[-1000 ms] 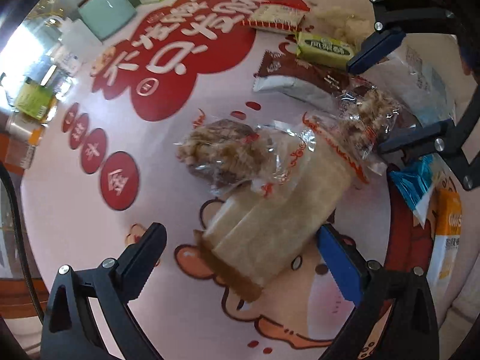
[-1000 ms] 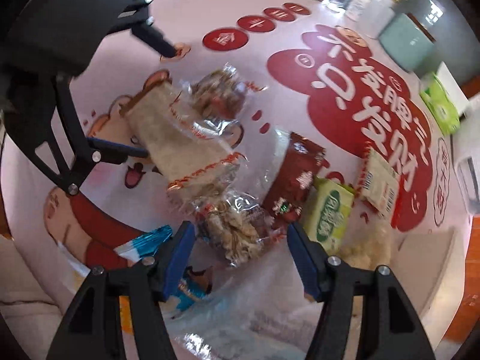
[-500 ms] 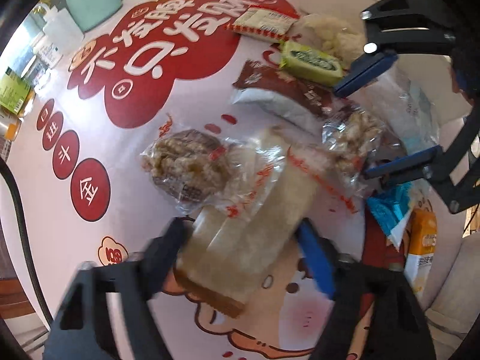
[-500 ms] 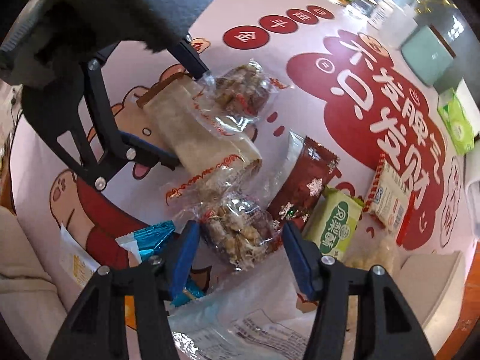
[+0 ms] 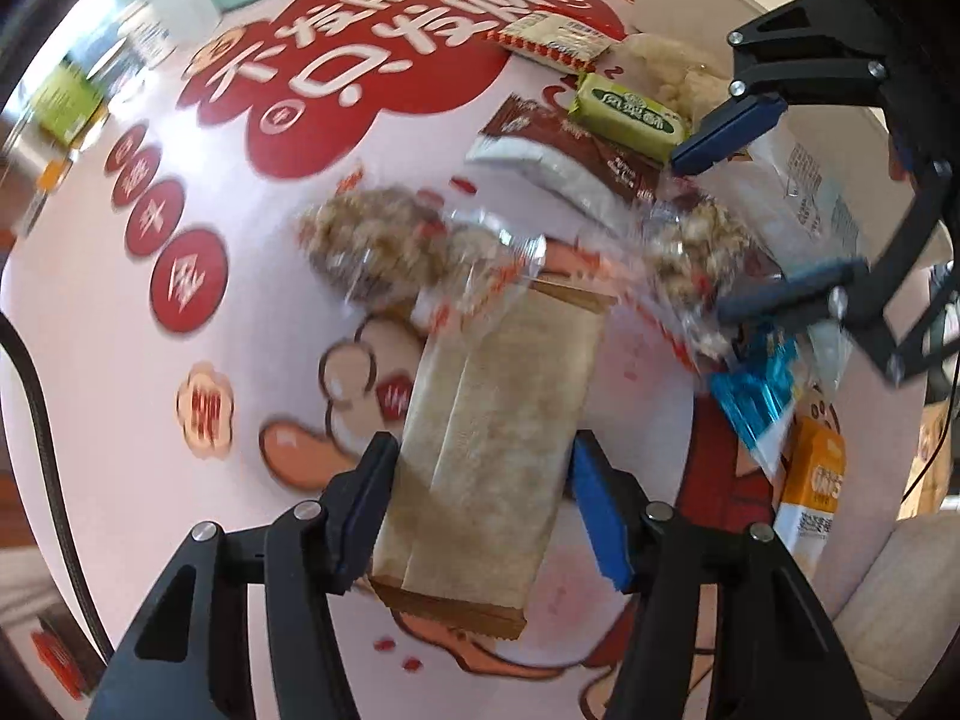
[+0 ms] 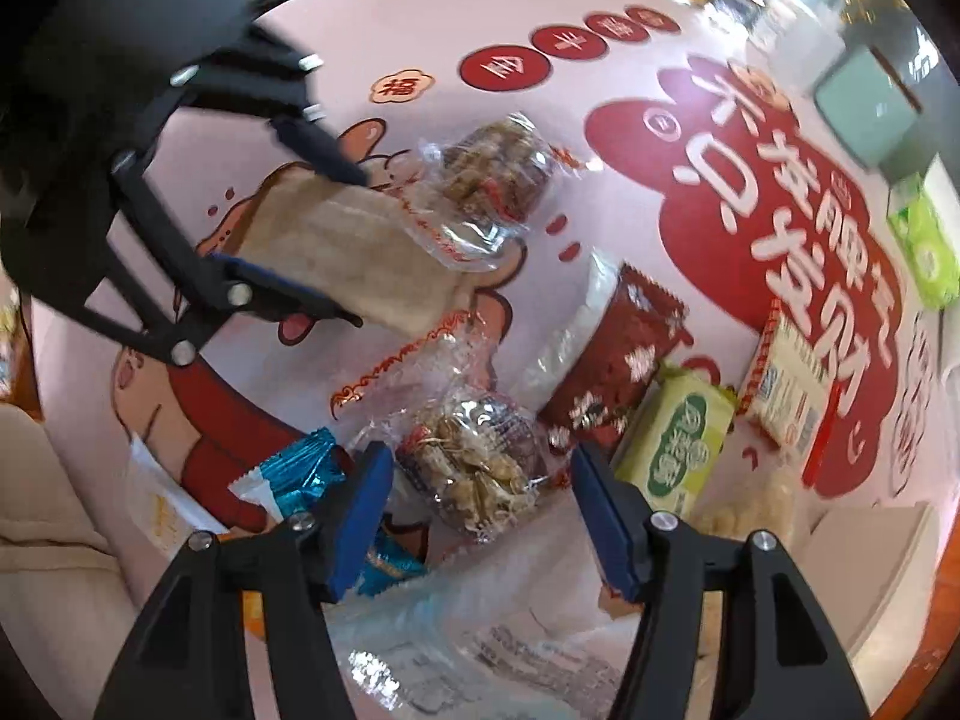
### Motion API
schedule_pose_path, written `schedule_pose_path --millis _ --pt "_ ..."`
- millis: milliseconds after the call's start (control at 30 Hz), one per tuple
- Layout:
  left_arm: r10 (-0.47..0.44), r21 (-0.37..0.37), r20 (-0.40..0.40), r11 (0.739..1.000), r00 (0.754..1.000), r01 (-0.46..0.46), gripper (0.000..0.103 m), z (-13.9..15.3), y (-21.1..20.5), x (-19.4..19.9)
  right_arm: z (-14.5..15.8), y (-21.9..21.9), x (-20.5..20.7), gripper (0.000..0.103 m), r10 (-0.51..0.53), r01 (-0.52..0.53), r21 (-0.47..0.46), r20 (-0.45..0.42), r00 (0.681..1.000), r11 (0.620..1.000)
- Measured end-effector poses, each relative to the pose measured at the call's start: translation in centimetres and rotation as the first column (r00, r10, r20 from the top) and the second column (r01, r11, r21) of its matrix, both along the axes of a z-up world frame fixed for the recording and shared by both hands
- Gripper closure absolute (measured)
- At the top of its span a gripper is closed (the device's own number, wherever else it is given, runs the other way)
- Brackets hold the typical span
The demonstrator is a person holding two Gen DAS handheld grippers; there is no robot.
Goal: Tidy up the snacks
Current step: 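Lower the left gripper onto the bread slice pack and close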
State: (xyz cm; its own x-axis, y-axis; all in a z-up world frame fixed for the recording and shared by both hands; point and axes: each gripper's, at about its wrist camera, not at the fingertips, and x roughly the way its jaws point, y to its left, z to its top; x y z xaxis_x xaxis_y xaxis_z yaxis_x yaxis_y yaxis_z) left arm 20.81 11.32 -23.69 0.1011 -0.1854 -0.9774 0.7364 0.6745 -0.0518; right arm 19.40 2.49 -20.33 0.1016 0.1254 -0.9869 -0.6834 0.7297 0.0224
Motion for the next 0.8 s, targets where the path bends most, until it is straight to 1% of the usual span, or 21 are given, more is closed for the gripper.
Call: schedule_pose_path --millis 67,167,233,300,333,367,400,433,467,500,533,567,633,667,700,800 --pt "0.039 -0.012 -0.012 0.999 0.999 -0.039 0.047 0.1 1.0 -0.5 0.0 -0.4 0.1 0.041 -0.003 0.003 0.008 -0.02 1.0 1.0" --pt "0.108 -0.024 -0.033 0.994 0.994 -0.109 0.047 0.2 3.0 -1.4 0.0 -0.2 -0.5 0.04 0.044 -0.044 -0.018 -0.009 0.999 0.999" --pt "0.138 -0.027 -0.036 0.99 0.99 -0.139 0.047 0.2 4.0 -1.9 0.0 0.2 -0.8 0.039 0.065 -0.065 -0.033 0.0 0.998 0.997" --pt "0.182 -0.034 -0.043 0.982 0.982 -0.183 0.047 0.3 5.2 -2.4 -0.4 1.0 -1.2 0.033 0.083 -0.083 -0.054 -0.008 0.997 0.995" --pt "0.205 -0.039 -0.047 0.978 0.978 -0.207 0.047 0.3 5.6 -2.7 -0.8 1.4 -1.5 0.031 0.096 -0.096 -0.081 -0.008 0.995 0.992" --pt "0.219 -0.043 -0.049 0.974 0.975 -0.221 0.047 0.4 5.9 -2.9 -1.8 2.0 -1.9 0.031 0.12 -0.12 -0.132 -0.01 0.993 0.984" --pt "0.241 -0.05 -0.052 0.969 0.969 -0.244 0.047 0.4 6.3 -3.1 -2.2 2.3 -2.1 0.028 0.13 -0.129 -0.153 0.002 0.991 0.98" --pt "0.255 -0.055 -0.053 0.965 0.966 -0.258 0.047 0.5 6.6 -3.1 -2.0 2.5 -2.3 0.027 0.127 -0.122 -0.139 0.029 0.991 0.983" --pt "0.275 -0.062 -0.055 0.959 0.96 -0.278 0.047 0.5 6.9 -3.1 -2.0 2.7 -2.1 0.027 0.109 -0.104 -0.138 0.03 0.994 0.985" --pt "0.284 -0.067 -0.056 0.955 0.957 -0.288 0.047 0.6 7.2 -3.3 -2.1 2.7 -2.0 0.029 0.09 -0.085 -0.136 0.028 0.996 0.987" --pt "0.293 -0.072 -0.058 0.952 0.954 -0.296 0.047 0.6 7.4 -3.3 -2.1 2.7 -1.8 0.034 0.07 -0.065 -0.127 0.037 0.997 0.99" --pt "0.304 -0.078 -0.06 0.948 0.951 -0.308 0.048 0.7 7.7 -3.7 -2.1 2.6 -1.6 0.044 0.053 -0.047 -0.119 0.053 0.997 0.992" --pt "0.319 -0.085 -0.065 0.942 0.945 -0.324 0.048 0.6 8.3 -4.4 -1.6 2.5 -1.3 0.059 0.009 0.002 -0.117 0.094 0.996 0.993" --pt "0.334 -0.096 -0.069 0.936 0.94 -0.34 0.048 0.8 8.7 -4.8 -1.2 2.3 -0.8 0.063 -0.018 0.029 -0.103 0.107 0.994 0.994" --pt "0.341 -0.105 -0.07 0.932 0.937 -0.347 0.048 1.0 8.5 -4.6 -0.9 2.0 -0.2 0.064 -0.049 0.059 -0.086 0.118 0.992 0.995" --pt "0.353 -0.136 -0.061 0.924 0.934 -0.358 0.048 2.6 8.6 -5.2 0.8 0.7 -0.6 0.064 -0.165 0.165 0.008 0.147 0.975 0.986"
